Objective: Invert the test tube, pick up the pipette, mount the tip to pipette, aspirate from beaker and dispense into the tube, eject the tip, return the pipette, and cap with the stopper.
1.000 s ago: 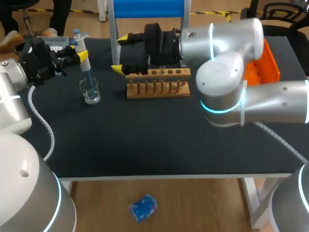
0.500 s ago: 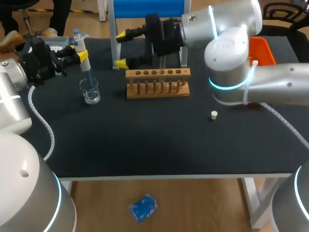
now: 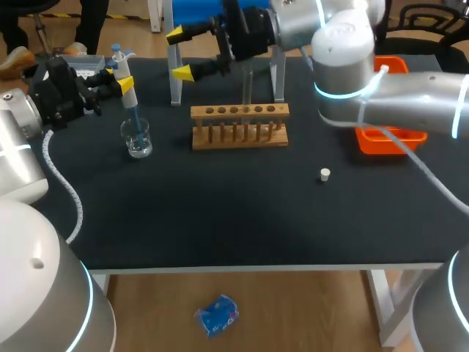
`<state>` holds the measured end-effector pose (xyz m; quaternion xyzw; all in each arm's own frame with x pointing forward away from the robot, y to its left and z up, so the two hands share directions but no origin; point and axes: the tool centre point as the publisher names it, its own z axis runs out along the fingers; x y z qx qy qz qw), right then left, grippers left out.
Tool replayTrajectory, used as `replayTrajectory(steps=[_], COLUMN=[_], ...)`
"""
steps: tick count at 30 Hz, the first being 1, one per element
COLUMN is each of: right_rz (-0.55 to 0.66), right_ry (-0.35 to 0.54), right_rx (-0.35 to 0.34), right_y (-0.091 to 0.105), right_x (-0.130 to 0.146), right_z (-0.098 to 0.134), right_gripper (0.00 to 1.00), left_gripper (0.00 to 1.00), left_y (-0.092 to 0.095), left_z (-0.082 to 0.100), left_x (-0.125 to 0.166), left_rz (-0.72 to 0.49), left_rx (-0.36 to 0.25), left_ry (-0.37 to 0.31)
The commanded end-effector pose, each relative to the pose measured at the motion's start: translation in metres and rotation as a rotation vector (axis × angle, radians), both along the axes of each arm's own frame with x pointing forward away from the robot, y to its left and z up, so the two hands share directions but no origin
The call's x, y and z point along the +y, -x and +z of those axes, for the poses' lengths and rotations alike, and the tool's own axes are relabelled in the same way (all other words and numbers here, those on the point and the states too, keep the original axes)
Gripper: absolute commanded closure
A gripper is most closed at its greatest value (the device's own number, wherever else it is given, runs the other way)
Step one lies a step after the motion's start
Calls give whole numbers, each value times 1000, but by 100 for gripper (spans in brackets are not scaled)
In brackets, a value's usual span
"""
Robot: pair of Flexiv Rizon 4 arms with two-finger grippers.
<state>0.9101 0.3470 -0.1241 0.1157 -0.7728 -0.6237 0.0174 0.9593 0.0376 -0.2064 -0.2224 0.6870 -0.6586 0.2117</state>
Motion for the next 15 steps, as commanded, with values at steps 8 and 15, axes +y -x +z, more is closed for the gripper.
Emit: replayTrajectory(steps=[8,15], right_rz=[181,181], right_ry=[63,63], right_rx=[42,42], right_y=[-14,-14], right_x=[21,21], right_z=[14,14], right_gripper=[0,0], left_gripper=[100,100], left_y=[0,0], left_z=[0,0], left_x=[0,0], left_rz=[1,1], left_rx=[-2,-2], left_ry=[1,1])
